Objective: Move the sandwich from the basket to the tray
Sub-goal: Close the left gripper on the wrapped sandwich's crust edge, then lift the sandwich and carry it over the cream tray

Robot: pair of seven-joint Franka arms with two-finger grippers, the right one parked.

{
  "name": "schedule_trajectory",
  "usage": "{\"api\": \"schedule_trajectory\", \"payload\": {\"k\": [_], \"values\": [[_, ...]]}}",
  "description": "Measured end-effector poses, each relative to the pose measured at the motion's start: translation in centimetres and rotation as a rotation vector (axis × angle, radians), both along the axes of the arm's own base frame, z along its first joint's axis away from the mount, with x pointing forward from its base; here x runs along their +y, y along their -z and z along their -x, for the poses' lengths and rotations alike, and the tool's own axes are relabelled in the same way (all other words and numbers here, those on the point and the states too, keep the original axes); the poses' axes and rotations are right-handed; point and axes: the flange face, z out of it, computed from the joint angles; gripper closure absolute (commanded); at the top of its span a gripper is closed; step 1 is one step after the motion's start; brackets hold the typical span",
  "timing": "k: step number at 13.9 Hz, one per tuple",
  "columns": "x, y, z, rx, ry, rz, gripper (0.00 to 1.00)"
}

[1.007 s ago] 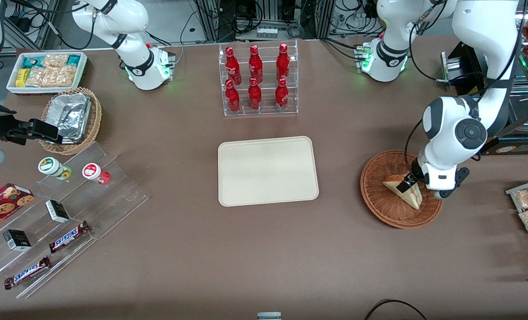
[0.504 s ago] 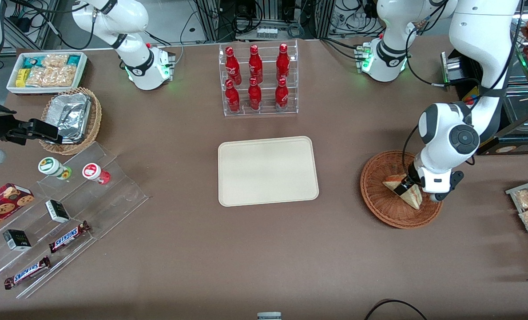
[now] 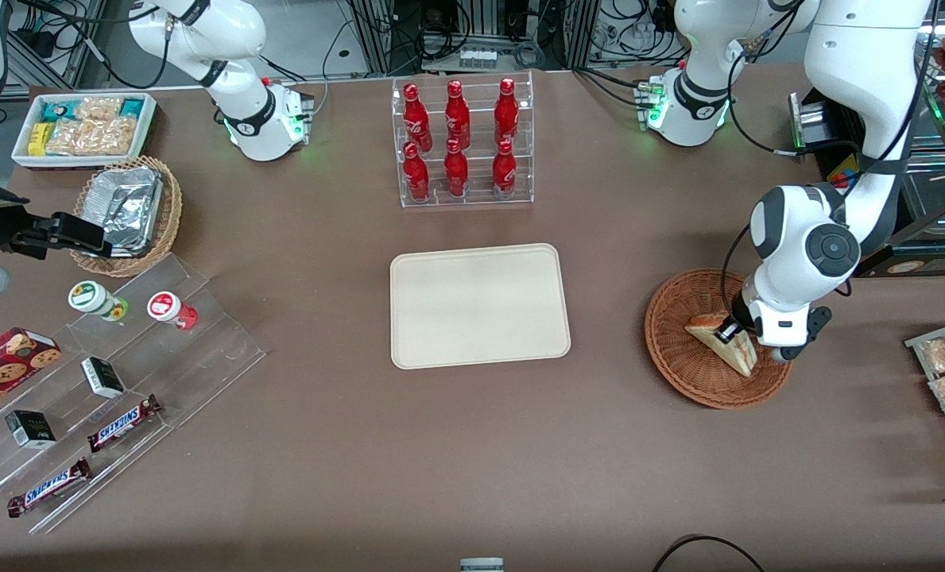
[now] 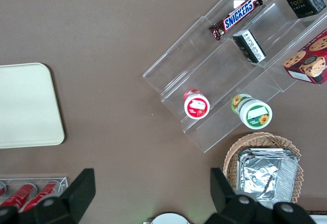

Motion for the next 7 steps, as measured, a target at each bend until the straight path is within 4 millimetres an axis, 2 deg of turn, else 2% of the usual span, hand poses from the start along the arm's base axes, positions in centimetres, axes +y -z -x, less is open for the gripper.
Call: {"api": "schedule_trajectory", "payload": {"k": [2, 4, 5, 7], "values": [[-0.6, -2.3, -0.8, 0.029, 0.015, -0.009, 1.0], [-2.2, -6.6, -1.8, 0.051, 0.047, -0.025, 1.0], [-3.8, -9.1, -2.3, 0.059, 0.07, -0.029, 1.0], [-8.1, -14.2, -2.7, 0.079, 0.134, -0.039, 1.0]]}}
